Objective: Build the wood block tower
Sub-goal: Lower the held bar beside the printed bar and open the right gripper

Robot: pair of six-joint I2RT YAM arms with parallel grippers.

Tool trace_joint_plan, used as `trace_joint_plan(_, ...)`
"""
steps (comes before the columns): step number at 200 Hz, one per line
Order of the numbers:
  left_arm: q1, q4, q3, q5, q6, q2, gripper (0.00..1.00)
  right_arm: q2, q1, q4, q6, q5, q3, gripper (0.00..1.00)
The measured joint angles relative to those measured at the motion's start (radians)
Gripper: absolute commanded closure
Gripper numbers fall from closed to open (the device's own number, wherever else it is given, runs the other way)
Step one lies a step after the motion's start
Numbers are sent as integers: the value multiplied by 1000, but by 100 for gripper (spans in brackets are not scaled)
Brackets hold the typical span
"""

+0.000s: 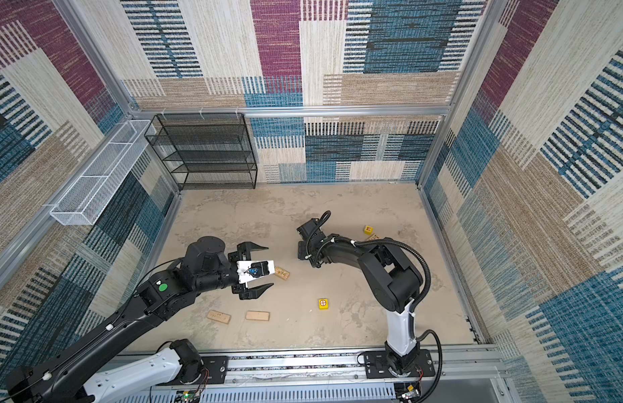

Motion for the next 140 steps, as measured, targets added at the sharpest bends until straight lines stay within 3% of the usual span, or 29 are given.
trace_joint_plan(89, 0, 0, 0, 0, 2, 3, 1, 12, -1, 1, -25, -7, 15, 22)
trace_joint_plan(140, 0, 0, 0, 0, 2, 3, 1, 10, -6, -1, -36, -27, 21, 13)
